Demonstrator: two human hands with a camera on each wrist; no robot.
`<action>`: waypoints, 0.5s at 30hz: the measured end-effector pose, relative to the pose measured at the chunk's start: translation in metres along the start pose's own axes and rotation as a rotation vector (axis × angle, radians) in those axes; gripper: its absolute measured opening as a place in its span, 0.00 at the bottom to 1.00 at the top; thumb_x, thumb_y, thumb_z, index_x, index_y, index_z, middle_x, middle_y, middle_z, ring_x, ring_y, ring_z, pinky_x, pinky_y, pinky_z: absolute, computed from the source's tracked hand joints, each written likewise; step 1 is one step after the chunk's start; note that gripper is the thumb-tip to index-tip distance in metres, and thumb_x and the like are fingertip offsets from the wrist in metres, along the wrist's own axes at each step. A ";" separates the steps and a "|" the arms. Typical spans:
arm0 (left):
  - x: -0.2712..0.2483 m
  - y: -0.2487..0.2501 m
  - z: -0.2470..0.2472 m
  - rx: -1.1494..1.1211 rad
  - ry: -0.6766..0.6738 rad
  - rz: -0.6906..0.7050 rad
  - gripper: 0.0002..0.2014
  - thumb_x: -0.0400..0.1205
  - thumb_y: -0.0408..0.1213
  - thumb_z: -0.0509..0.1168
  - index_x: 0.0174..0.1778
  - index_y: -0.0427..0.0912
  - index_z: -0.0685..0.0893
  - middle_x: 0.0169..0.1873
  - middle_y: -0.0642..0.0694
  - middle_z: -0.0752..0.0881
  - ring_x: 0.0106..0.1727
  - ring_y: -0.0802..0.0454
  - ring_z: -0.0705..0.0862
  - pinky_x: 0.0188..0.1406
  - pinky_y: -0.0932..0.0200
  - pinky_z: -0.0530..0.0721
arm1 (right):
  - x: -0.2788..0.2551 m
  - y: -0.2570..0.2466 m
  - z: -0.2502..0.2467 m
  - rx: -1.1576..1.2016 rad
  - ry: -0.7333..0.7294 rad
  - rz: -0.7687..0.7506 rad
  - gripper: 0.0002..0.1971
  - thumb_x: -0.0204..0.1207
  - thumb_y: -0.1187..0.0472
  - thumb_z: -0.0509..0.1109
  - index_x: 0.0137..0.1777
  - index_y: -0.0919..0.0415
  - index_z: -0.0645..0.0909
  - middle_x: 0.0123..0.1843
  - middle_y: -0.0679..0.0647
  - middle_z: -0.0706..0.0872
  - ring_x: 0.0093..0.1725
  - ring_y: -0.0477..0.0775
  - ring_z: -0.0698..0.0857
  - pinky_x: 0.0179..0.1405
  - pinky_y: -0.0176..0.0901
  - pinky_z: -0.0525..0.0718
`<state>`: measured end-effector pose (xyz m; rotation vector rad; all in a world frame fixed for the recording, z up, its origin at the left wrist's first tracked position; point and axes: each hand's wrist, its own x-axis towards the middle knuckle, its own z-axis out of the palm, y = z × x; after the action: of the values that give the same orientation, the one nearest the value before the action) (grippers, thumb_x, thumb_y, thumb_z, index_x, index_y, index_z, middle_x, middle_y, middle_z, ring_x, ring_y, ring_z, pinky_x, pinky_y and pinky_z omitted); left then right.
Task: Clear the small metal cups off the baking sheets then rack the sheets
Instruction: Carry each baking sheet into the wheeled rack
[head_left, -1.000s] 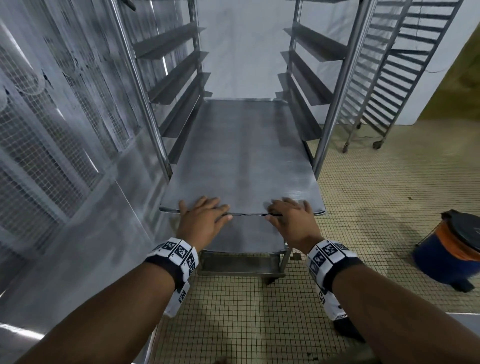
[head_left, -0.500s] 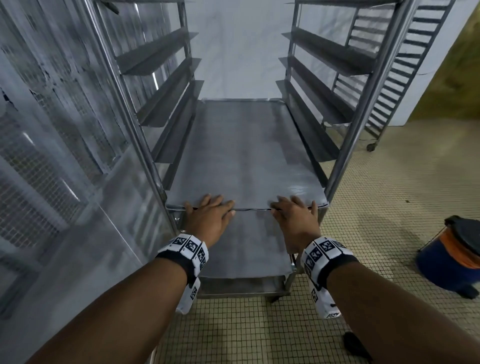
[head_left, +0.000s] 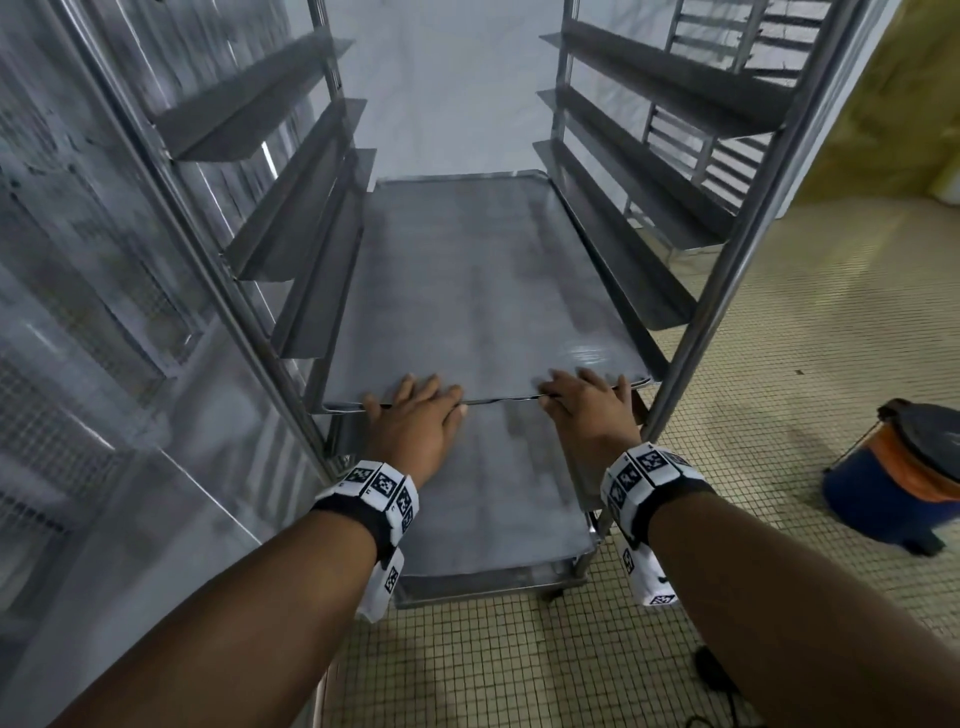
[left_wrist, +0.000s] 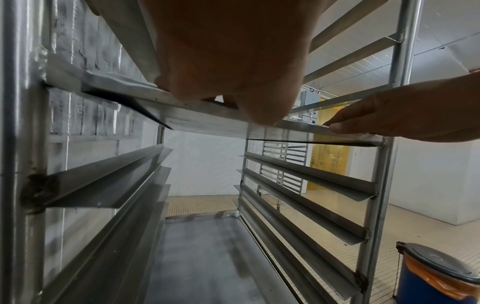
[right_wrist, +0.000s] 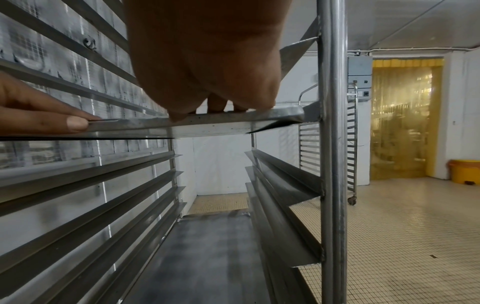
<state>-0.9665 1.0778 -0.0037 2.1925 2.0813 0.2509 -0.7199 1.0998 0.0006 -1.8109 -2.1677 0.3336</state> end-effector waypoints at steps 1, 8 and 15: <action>0.001 0.000 0.000 -0.002 0.000 0.001 0.23 0.90 0.60 0.46 0.79 0.66 0.72 0.86 0.57 0.65 0.88 0.46 0.57 0.79 0.23 0.51 | 0.001 -0.002 -0.001 0.001 0.003 0.008 0.19 0.87 0.40 0.54 0.75 0.34 0.75 0.83 0.38 0.70 0.86 0.52 0.59 0.84 0.69 0.41; -0.001 0.004 0.002 0.016 0.049 -0.025 0.22 0.91 0.55 0.48 0.81 0.59 0.70 0.84 0.49 0.68 0.86 0.38 0.59 0.80 0.19 0.45 | -0.017 -0.013 0.000 -0.049 -0.028 0.010 0.24 0.88 0.46 0.55 0.84 0.38 0.63 0.89 0.45 0.55 0.89 0.60 0.46 0.84 0.71 0.46; -0.036 0.090 0.046 -0.036 0.033 0.094 0.34 0.90 0.55 0.51 0.90 0.45 0.53 0.89 0.35 0.49 0.89 0.34 0.41 0.83 0.28 0.43 | -0.123 0.059 -0.007 0.042 -0.016 0.224 0.24 0.86 0.45 0.59 0.82 0.45 0.69 0.82 0.47 0.72 0.84 0.60 0.66 0.80 0.64 0.69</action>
<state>-0.8706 1.0386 -0.0334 2.2837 1.9764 0.3325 -0.6434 0.9898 -0.0236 -2.0369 -1.9548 0.4408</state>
